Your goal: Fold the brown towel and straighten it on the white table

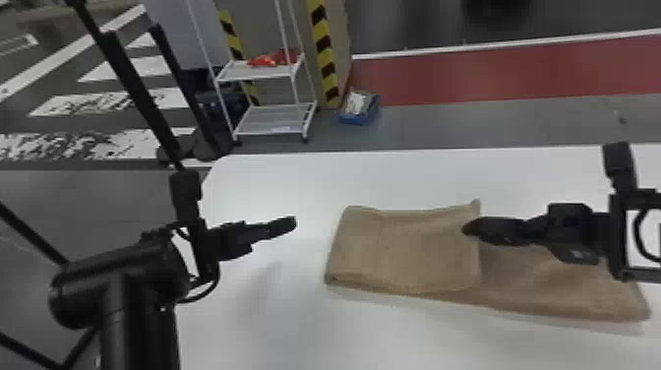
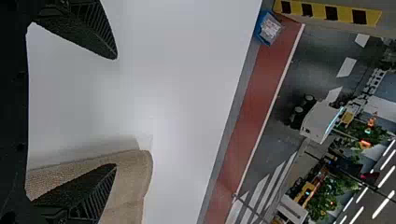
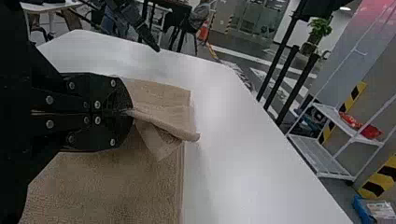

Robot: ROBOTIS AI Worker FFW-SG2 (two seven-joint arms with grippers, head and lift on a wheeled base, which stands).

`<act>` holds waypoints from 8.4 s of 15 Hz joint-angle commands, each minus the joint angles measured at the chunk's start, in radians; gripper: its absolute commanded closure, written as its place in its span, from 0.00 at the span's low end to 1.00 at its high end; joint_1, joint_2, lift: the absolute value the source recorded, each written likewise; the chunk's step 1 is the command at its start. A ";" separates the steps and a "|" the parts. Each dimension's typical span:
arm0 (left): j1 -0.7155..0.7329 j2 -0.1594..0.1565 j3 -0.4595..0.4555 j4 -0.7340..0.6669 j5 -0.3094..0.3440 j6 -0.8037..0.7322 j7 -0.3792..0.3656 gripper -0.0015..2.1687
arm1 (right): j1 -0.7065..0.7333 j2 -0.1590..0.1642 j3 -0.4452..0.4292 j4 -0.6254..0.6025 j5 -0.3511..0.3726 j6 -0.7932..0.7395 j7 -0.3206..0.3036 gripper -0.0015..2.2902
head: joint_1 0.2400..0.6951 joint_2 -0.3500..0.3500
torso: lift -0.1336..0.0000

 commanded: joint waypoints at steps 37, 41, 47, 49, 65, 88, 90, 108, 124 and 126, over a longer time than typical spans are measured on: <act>0.035 -0.001 0.016 -0.012 0.026 -0.006 0.008 0.03 | 0.131 -0.160 -0.272 -0.124 -0.098 0.008 0.055 0.51 | 1.00 0.66 | 0.07; 0.050 -0.001 0.016 -0.016 0.026 -0.006 0.006 0.03 | 0.144 -0.161 -0.280 -0.099 -0.079 0.008 0.055 0.51 | 1.00 0.65 | 0.07; 0.054 -0.006 0.013 -0.032 0.017 0.003 0.005 0.03 | 0.148 -0.155 -0.247 -0.147 -0.119 0.008 0.069 0.51 | 1.00 0.64 | 0.07; 0.059 -0.007 0.016 -0.050 0.017 0.018 0.001 0.03 | 0.137 -0.147 -0.238 -0.202 -0.179 0.008 0.065 0.51 | 1.00 0.66 | 0.07; 0.038 0.006 0.018 -0.030 0.012 0.003 0.000 0.03 | 0.272 -0.141 -0.330 -0.371 -0.279 0.008 0.066 0.51 | 1.00 0.74 | 0.07; 0.076 0.000 0.009 -0.047 0.009 0.003 -0.009 0.03 | 0.191 -0.236 -0.373 -0.199 -0.071 0.008 0.193 0.51 | 1.00 0.56 | 0.07; 0.073 0.002 0.012 -0.044 0.011 0.000 -0.009 0.03 | 0.213 -0.244 -0.329 -0.173 0.034 0.008 0.206 0.51 | 1.00 0.55 | 0.07; 0.077 -0.003 0.012 -0.039 0.005 0.000 -0.011 0.03 | 0.228 -0.281 -0.347 -0.136 0.152 0.008 0.244 0.01 | 1.00 0.48 | 0.07; 0.081 0.005 0.023 -0.029 0.005 -0.013 -0.012 0.03 | 0.190 -0.291 -0.237 -0.126 0.327 0.008 0.292 0.10 | 1.00 0.45 | 0.07; 0.082 0.006 0.026 -0.027 0.006 -0.025 -0.014 0.03 | 0.170 -0.288 -0.203 -0.124 0.357 0.008 0.296 0.10 | 1.00 0.48 | 0.07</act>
